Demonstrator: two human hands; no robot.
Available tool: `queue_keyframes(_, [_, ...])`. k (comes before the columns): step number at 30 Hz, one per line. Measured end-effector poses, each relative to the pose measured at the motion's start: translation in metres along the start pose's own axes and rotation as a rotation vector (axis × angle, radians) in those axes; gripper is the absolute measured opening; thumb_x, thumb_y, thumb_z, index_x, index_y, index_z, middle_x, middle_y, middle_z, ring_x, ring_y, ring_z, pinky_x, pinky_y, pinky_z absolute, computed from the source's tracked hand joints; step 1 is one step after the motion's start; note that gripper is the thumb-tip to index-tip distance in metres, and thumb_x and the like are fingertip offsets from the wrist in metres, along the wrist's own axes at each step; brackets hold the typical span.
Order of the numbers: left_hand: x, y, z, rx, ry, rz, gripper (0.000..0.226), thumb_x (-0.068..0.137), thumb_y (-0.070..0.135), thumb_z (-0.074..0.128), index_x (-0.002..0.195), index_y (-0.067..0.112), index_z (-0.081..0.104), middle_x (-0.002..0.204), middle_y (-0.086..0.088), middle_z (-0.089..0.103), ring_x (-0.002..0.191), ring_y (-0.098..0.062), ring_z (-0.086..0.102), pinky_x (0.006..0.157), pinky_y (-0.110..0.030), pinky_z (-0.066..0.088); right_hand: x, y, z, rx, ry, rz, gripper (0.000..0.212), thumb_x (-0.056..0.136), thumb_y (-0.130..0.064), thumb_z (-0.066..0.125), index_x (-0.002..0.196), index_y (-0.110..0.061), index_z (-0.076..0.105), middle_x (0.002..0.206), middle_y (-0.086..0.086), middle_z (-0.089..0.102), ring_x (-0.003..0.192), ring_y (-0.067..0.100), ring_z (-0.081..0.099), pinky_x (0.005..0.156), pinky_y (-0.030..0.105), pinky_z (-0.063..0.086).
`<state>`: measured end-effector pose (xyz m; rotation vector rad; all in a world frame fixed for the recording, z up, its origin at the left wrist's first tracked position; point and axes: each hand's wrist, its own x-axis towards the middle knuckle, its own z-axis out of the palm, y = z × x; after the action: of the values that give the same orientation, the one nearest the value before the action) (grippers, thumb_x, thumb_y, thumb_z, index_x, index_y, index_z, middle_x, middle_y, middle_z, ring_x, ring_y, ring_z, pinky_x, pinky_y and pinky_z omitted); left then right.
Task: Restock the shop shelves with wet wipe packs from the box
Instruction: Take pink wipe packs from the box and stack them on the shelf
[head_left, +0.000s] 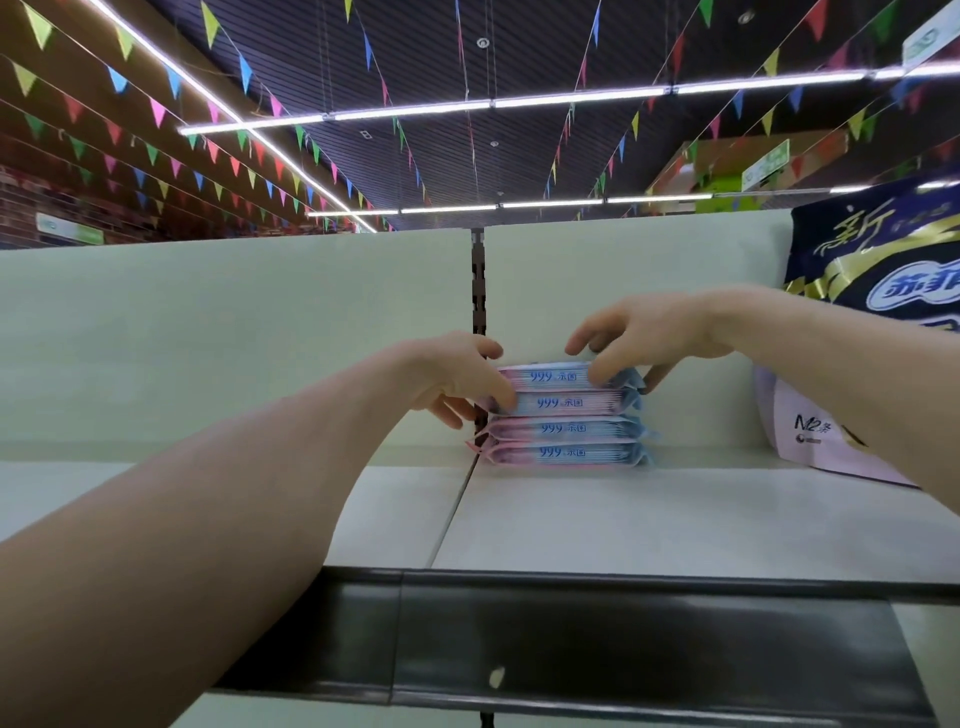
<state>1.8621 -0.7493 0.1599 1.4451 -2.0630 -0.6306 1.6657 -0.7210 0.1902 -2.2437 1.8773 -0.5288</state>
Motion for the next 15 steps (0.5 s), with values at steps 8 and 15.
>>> queue_keyframes(8, [0.007,0.002,0.007,-0.035,0.037,0.072,0.055,0.090,0.010,0.066,0.141,0.012,0.046,0.110,-0.004,0.061,0.080,-0.014,0.063,0.073,-0.028,0.059,0.002,0.003,0.005,0.010,0.046,0.012,0.019,0.086,-0.017,0.069,0.101,-0.024,0.059,0.110,0.002,0.063,0.093,0.016,0.062,0.075,0.034,0.059])
queue_keyframes(15, [0.005,0.000,0.007,-0.136,0.022,0.065,0.028,0.088,0.004,0.066,0.115,0.000,0.062,0.120,-0.016,0.063,0.088,-0.022,0.064,0.085,-0.035,0.058,-0.001,0.005,0.016,0.045,0.019,0.104,0.056,0.078,-0.013,0.078,0.121,-0.019,0.043,0.110,0.010,0.058,0.086,0.026,0.067,0.072,0.035,0.060])
